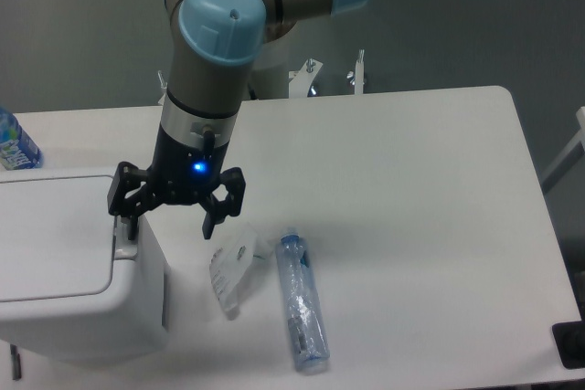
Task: Open the trash can
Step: 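Lift the gripper up and away from the opened trash can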
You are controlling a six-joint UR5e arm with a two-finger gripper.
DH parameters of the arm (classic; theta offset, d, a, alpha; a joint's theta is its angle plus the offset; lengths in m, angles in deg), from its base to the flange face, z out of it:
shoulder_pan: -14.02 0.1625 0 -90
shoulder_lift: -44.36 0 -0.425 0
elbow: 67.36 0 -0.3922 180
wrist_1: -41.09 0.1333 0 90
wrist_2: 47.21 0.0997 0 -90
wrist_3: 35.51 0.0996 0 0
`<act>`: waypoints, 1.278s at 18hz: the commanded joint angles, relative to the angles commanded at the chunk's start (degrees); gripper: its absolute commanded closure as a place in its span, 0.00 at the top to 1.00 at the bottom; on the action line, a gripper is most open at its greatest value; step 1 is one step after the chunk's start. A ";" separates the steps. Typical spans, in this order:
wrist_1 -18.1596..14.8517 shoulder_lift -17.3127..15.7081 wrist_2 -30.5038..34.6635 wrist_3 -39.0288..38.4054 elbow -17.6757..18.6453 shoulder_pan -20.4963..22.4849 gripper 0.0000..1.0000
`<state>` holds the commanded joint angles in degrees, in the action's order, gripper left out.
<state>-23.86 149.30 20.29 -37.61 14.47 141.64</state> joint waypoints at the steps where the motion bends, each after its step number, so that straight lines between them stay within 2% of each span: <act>1: 0.00 0.00 0.00 0.00 0.00 0.00 1.00; 7: 0.87 -0.79 0.09 0.44 -1.49 0.09 1.00; 10: 6.04 -1.14 0.87 0.70 -3.07 0.79 1.00; 12: 7.73 -1.49 2.98 0.88 -4.04 3.06 1.00; 16: 7.12 -3.51 3.69 4.64 -5.71 7.90 1.00; 20: 6.51 -4.92 3.95 11.06 -5.54 12.38 1.00; 23: 5.54 -6.06 7.37 14.57 -4.66 15.20 1.00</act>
<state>-18.32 143.24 27.66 -23.04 9.81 156.84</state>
